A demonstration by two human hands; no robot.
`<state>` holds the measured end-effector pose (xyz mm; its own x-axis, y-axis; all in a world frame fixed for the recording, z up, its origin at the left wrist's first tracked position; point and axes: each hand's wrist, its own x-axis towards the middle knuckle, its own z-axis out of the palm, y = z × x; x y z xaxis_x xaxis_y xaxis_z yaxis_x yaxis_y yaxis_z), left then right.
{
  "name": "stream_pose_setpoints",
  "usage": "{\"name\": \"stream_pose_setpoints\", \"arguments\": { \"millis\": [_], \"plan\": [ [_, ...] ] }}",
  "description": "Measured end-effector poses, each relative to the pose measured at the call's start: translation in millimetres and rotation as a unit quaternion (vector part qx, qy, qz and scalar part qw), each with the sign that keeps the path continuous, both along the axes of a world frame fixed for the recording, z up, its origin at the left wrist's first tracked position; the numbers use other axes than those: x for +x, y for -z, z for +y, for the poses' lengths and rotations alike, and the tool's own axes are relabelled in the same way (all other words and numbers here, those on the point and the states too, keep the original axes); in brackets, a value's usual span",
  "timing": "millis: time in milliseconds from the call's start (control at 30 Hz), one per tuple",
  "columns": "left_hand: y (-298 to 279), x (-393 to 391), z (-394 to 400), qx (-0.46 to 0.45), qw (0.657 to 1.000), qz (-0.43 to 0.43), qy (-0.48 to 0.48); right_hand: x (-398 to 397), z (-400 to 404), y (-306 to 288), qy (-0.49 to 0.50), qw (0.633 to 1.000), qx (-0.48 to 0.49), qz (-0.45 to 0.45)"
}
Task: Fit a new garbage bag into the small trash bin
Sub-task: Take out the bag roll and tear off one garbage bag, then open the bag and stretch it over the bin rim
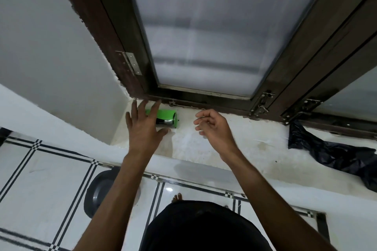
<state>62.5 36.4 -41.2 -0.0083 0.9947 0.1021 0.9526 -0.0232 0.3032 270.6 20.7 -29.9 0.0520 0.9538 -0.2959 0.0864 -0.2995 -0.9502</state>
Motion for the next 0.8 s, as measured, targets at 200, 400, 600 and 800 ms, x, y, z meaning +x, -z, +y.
{"name": "stream_pose_setpoints", "arguments": {
  "millis": [200,400,600,800],
  "plan": [
    [-22,67,-19,0.158,0.964,-0.148,0.151,95,-43,-15,0.122,0.987,0.088,-0.050],
    [-19,179,-39,0.051,0.923,-0.203,0.324,238,-114,-19,0.308,0.918,0.104,-0.227],
    [-25,271,-64,-0.006,0.882,-0.229,0.412,376,-181,4,0.292,0.825,-0.055,-0.480],
    [-28,318,-92,-0.057,0.870,-0.241,0.426,428,-211,25,0.151,0.816,-0.092,-0.551]
  ]
}}
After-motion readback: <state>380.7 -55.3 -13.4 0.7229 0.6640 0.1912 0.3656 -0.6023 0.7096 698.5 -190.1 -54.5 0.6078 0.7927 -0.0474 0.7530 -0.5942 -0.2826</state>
